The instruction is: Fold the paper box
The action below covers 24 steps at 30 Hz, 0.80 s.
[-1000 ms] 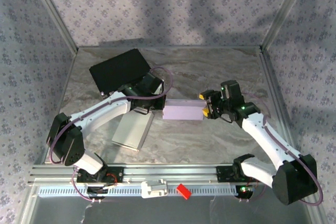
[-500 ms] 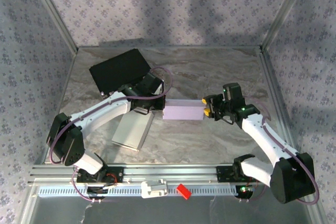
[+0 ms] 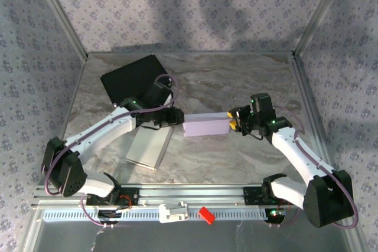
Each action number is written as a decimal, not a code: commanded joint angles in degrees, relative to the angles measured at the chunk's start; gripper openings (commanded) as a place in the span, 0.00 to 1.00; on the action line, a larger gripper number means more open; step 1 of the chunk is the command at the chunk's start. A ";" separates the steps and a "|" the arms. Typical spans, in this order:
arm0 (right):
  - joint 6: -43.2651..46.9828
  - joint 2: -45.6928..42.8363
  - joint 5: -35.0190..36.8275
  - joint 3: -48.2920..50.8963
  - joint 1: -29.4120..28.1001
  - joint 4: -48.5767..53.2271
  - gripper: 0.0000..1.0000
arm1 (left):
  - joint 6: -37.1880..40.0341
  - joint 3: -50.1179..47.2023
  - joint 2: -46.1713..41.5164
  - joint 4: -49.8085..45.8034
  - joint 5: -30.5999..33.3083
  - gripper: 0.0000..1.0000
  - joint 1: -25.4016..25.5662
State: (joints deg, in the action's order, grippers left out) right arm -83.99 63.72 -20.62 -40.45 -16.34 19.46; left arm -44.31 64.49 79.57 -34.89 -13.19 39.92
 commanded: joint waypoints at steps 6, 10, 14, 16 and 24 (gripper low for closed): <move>2.26 3.82 1.72 1.75 -0.11 10.39 0.34 | -7.96 1.38 3.05 3.37 -7.75 0.42 -2.98; 2.41 3.86 1.78 1.80 -0.22 10.50 0.33 | -9.73 0.34 3.21 5.84 -7.30 0.43 -4.23; 2.38 3.92 1.81 1.77 -0.26 10.57 0.33 | -10.96 0.14 3.47 6.81 -7.73 0.43 -4.68; 2.42 4.03 1.73 1.73 -0.19 10.54 0.33 | -11.43 -0.73 3.59 7.69 -8.46 0.43 -4.69; 2.53 4.30 1.61 1.75 -0.28 10.82 0.33 | -11.70 -5.05 3.73 9.82 -11.02 0.40 -4.59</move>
State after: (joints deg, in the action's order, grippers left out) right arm -82.72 65.10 -20.73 -41.21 -16.25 19.49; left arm -55.66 60.60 82.96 -26.28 -22.37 35.24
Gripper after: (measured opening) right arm 0.331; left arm 0.400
